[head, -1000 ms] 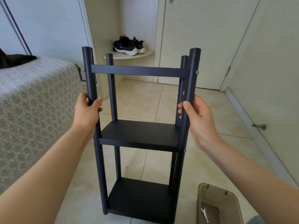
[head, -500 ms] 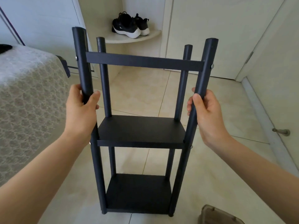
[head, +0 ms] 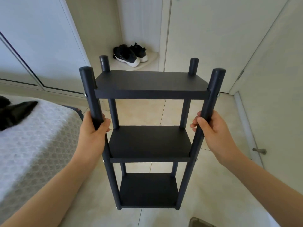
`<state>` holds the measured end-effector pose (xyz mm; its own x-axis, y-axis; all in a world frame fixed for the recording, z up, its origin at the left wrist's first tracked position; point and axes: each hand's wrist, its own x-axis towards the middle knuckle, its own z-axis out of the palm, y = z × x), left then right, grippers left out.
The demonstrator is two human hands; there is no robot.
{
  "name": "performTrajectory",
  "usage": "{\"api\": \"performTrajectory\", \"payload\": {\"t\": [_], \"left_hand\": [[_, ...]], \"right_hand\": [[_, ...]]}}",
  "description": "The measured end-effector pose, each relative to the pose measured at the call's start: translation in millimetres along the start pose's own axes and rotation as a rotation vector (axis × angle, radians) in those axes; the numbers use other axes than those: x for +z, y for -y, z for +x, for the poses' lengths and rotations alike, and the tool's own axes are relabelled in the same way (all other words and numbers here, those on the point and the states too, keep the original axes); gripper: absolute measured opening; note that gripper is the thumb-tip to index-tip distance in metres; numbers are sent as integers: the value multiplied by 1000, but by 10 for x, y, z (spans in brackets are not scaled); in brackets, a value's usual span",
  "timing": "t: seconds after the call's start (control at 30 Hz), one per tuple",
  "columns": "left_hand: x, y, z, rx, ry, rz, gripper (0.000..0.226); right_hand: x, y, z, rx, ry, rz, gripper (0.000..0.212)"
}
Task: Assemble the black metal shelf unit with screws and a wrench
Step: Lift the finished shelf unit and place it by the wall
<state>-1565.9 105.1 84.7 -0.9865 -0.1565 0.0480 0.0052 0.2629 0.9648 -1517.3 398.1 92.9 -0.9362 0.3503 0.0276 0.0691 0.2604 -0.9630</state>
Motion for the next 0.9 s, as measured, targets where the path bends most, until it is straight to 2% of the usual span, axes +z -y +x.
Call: {"api": "performTrajectory", "payload": {"t": [0.13,0.37,0.47,0.7,0.9], "left_hand": [[-248,-754,-55,-24,25,-8,22],[-687,-1835,-315,-169,19,-25,10],[-930,-2168,-463,-181,20,0,12],[-1404,-2533,-626,-256,60,3,19],[-1481,-2633,-612,-245,137,-4,19]], "right_hand": [[-259,745,-58,33,15,-31,10],[-628,1894,-420,122,75,-108,17],[-683,2256,-656,158,65,-120,19],[-611,2700,-1174,236,-2,-119,34],[-599,2834,-1381,260,-109,-97,32]]}}
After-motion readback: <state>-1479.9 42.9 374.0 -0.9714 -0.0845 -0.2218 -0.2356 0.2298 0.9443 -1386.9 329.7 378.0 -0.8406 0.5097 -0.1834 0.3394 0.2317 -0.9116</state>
